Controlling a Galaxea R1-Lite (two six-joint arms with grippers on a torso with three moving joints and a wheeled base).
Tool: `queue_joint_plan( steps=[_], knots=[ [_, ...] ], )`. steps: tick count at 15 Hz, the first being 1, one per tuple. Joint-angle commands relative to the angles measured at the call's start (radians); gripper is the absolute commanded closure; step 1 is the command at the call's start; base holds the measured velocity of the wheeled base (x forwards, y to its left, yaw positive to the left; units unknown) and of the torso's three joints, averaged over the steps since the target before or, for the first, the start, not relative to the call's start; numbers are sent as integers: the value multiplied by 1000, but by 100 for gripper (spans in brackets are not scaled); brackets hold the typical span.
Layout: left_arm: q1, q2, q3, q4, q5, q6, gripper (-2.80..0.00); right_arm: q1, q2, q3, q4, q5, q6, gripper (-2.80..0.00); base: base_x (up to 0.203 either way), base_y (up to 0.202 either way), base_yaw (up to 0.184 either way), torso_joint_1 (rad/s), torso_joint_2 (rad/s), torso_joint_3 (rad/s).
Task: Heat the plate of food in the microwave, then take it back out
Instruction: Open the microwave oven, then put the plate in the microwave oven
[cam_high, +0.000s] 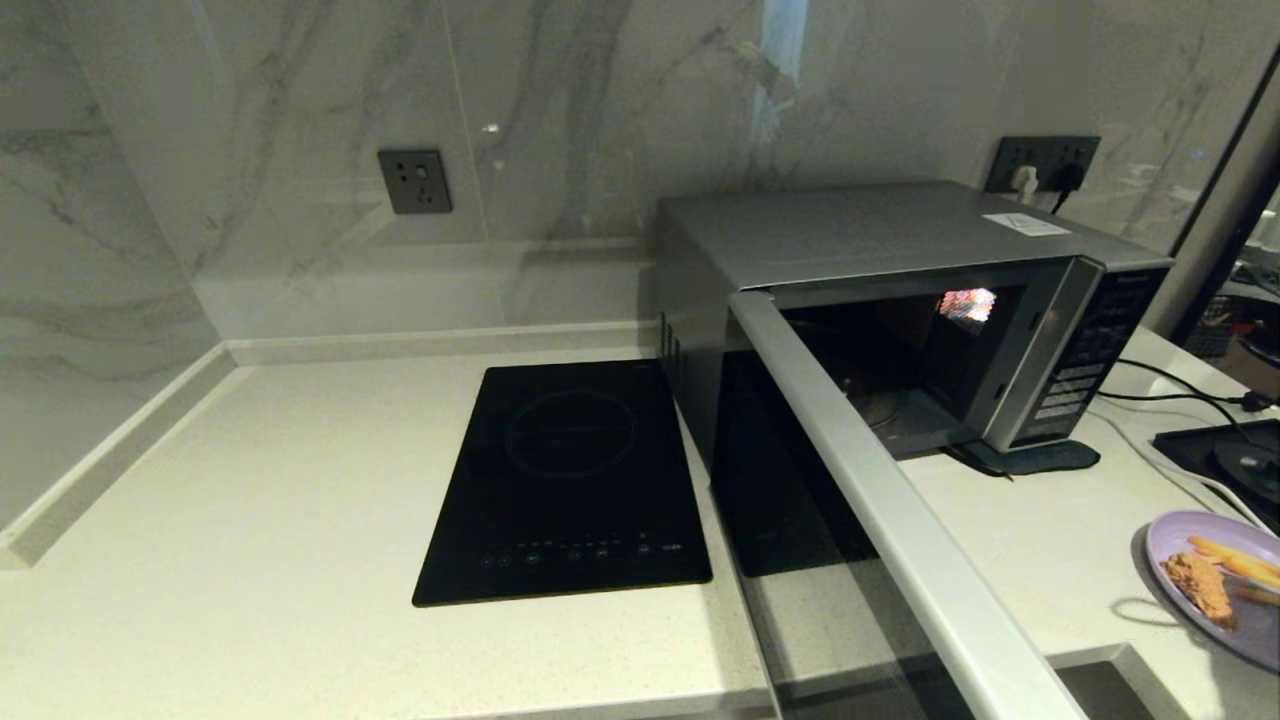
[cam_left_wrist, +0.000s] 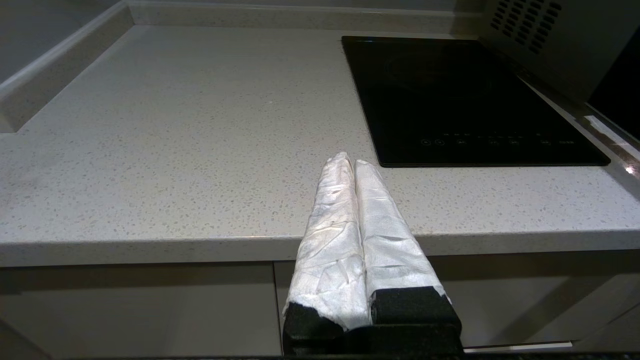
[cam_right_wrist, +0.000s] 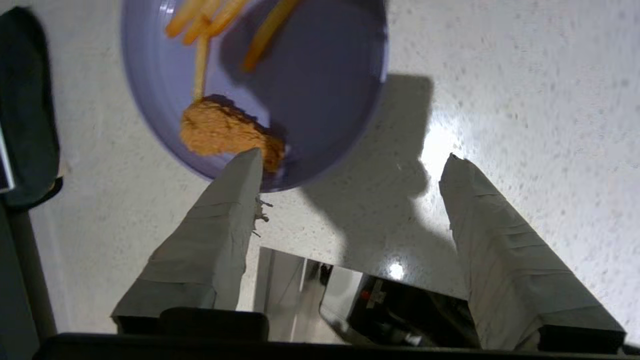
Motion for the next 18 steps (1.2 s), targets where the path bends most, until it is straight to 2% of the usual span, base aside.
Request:
queue_joint_plan(
  steps=[1,3,11,13,18],
  knots=[
    [0,1,0,0,0,0,0,-7,53,-10,86,-8,22,-280,0,0,0,0,0,0],
    [0,1,0,0,0,0,0,-7,95,-45,174,-13,23,-280,0,0,0,0,0,0],
    [0,1,0,0,0,-2,0,-7,277,-167,181,-5,83,-280,0,0,0,0,0,0],
    [0,1,0,0,0,0,0,-9,330,-193,181,-9,129,-280,0,0,0,0,0,0],
    [0,1,0,0,0,-2,0,-55,406,-230,181,-18,138,-280,0,0,0,0,0,0]
  ],
)
